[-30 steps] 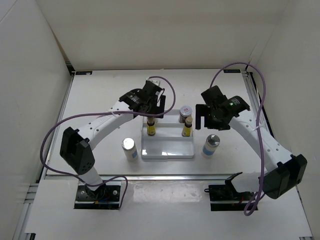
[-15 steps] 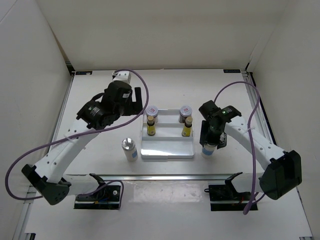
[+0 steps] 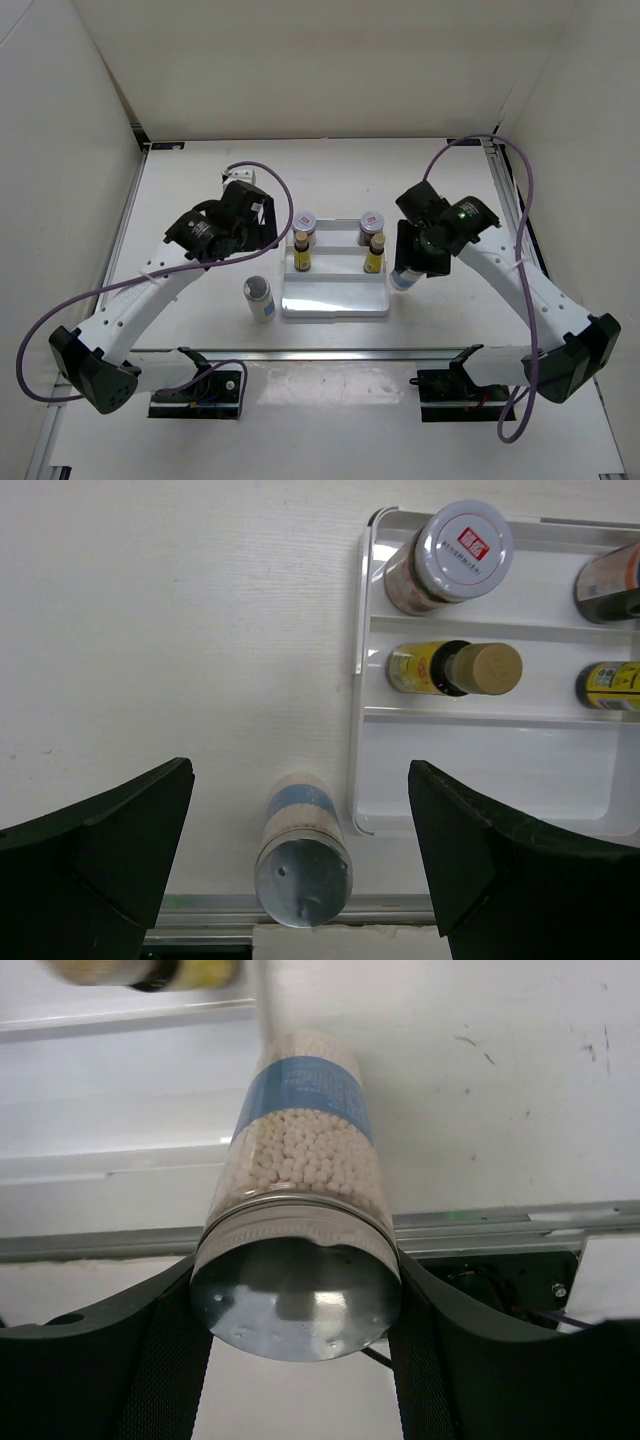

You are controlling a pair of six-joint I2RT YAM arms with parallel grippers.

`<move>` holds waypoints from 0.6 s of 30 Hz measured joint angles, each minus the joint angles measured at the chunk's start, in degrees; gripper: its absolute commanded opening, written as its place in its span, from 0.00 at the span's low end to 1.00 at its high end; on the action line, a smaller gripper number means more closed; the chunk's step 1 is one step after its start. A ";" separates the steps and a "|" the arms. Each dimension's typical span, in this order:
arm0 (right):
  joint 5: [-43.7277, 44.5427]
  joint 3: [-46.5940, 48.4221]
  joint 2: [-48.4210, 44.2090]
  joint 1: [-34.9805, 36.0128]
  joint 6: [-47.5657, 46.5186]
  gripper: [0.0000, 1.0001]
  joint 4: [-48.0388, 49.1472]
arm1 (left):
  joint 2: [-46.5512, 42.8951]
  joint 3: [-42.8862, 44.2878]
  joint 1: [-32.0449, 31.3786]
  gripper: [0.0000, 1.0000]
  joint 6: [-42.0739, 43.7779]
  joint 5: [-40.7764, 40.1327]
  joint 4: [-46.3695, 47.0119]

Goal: Organize the condiment bottles

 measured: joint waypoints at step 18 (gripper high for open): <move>0.74 3.26 4.92 13.64 2.49 0.00 0.28 | -4.39 -2.27 0.00 1.00 -2.49 -3.26 -0.07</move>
